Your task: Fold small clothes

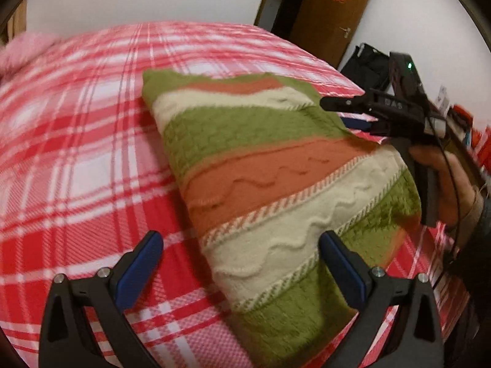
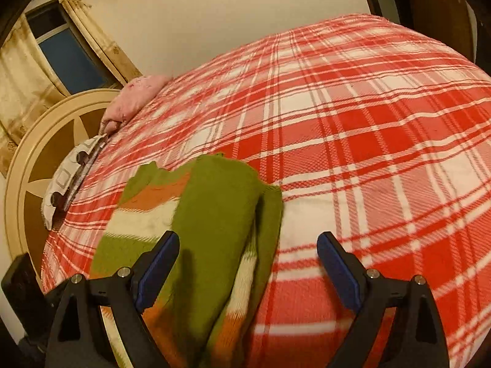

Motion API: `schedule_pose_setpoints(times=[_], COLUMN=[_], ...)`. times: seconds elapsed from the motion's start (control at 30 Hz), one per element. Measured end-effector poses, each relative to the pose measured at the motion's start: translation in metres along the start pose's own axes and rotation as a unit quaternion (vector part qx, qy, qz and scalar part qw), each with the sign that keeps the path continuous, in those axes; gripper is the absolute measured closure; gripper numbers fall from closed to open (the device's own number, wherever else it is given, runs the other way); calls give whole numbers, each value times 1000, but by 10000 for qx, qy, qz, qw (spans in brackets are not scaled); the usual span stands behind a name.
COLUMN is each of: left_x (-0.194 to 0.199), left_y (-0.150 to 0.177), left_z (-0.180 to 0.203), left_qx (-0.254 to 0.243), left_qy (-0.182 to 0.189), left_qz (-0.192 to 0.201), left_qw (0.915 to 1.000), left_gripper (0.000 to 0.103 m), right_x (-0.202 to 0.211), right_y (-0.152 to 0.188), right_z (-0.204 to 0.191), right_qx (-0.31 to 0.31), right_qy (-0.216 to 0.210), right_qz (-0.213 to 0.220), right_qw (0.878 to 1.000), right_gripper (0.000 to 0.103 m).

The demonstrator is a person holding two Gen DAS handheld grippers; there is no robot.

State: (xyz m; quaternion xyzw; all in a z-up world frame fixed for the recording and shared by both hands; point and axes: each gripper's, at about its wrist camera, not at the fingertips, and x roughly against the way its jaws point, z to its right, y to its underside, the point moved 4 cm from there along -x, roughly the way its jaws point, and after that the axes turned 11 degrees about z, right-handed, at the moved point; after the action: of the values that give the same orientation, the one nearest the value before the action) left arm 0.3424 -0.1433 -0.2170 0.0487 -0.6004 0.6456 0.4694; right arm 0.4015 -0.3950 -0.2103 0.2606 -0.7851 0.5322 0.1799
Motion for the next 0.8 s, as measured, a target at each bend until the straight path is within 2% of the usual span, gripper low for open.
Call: schedule_pose_setpoints(times=[0.13,0.27,0.4,0.5,0.57,0.6,0.67,0.7,0.73,0.77,0.8], left_x=[-3,-8,-10,-12,-14,-14,-14,-14,-14,-14,-13], left_y=[0,-1,0,-1,-2,-2,-2,-3,-3,-3,-3], left_z=[1,6,8,6,7,7,7,8,8,10,11], left_qx=[44,-63,-122,-135,-153,-155,-177,-190,-197,-219,-242], left_qy=[55,18,-21,-23,-33,-32,-37,-40,-33,4,118], left_qz=[-23,-56,-61,-59,-79,-89,-103,-110,-112,-104,-91], left_qw=[10000,10000,9999,9999,9998,9998,9998,9998,9997,9997,9996], left_gripper=[0,0,0,0,0,0,0,0,0,2,13], right_x=[-16,-27,-30,-29,-28,-29,-34,-35,-34,-33,-31], right_y=[1,5,3,2,2,3,4,2,1,0,0], right_z=[2,-8,-5,-6,-17,-20,-17,-14,-11,-9,-10], right_qx=[42,525,558,501,528,505,317,152,-20,-255,-299], right_qy=[46,153,-65,-86,-266,-401,-468,-520,-606,-807,-840], right_qz=[-57,-303,-465,-352,-228,-213,-214,-187,-157,-134,-88], right_qw=[10000,9980,9973,9981,9980,9977,9982,9984,9980,9963,9960], right_gripper=[11,7,4,6,15,29,37,43,54,64,71])
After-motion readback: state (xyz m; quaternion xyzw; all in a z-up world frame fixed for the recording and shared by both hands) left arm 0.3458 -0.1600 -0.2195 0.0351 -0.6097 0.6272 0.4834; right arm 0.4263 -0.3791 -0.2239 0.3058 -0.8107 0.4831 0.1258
